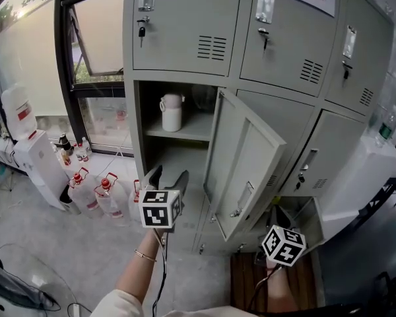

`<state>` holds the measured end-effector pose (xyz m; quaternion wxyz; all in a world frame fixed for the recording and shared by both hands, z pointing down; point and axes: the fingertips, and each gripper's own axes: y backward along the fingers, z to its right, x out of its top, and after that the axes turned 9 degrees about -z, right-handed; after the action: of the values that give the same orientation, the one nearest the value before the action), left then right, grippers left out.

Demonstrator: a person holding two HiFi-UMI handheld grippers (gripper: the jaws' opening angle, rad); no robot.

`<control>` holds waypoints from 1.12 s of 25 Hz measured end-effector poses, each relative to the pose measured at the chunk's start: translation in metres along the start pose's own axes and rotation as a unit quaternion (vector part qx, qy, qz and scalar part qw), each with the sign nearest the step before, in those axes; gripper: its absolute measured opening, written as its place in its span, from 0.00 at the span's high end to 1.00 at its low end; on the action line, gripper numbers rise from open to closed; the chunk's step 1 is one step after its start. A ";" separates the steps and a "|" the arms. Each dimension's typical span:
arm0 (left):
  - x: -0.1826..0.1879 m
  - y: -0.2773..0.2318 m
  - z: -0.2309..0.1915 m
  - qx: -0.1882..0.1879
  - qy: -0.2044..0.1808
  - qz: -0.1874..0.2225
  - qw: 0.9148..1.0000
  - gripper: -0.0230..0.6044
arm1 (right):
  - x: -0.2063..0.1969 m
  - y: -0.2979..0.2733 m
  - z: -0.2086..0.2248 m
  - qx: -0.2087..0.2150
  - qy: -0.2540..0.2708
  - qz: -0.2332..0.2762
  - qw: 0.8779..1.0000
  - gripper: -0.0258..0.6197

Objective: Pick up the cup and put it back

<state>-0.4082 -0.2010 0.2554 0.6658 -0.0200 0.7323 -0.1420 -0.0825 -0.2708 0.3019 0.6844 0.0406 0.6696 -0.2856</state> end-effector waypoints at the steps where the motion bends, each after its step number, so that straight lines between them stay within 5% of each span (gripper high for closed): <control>1: 0.005 -0.004 -0.003 0.002 -0.002 0.002 1.000 0.49 | 0.000 -0.001 0.001 -0.001 0.000 0.000 1.000 0.97; 28: 0.066 -0.081 -0.045 0.047 -0.009 0.012 0.999 0.49 | 0.003 0.018 -0.005 -0.019 0.007 -0.001 1.000 0.97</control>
<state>-0.4729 -0.2848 0.2134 0.6740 0.0185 0.7191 -0.1683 -0.0793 -0.2543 0.2924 0.6801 0.0293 0.6797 -0.2731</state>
